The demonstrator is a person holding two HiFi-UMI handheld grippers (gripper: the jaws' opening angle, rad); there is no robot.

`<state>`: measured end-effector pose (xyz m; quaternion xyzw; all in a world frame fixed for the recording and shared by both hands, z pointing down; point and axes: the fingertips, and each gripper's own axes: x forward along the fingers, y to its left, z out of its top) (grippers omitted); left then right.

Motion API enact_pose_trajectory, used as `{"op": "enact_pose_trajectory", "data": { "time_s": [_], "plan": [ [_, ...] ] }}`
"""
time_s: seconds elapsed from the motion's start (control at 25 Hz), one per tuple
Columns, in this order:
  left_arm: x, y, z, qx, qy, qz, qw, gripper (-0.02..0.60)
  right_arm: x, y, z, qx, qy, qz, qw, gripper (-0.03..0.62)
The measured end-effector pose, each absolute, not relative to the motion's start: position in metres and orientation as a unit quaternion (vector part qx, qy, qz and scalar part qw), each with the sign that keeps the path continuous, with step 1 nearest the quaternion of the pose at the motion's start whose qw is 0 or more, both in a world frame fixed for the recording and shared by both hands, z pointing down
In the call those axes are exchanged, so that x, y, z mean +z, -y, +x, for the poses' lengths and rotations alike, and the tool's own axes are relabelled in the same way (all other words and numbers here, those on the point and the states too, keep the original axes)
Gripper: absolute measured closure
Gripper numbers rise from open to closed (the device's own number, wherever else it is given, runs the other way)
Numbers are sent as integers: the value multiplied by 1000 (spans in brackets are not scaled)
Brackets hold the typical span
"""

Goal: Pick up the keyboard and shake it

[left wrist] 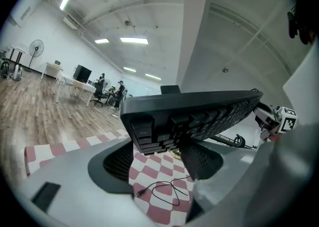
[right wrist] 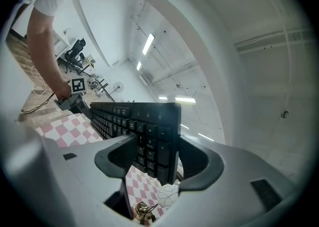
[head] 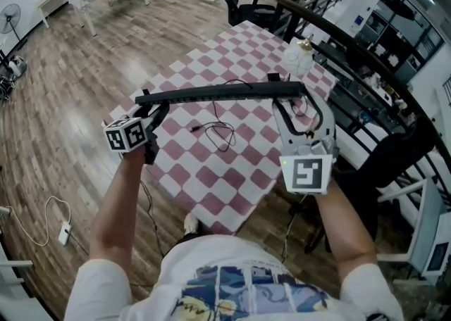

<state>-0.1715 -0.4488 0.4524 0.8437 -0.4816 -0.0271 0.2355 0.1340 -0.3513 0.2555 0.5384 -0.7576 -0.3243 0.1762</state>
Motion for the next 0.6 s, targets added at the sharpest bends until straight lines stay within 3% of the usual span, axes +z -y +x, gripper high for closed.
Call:
{"op": "enact_pose_trajectory", "data": {
  "time_s": [0.6],
  "plan": [
    [425, 472, -167, -45, 462, 860, 214, 302, 232, 346, 130, -350, 733, 562, 157, 336]
  ]
}}
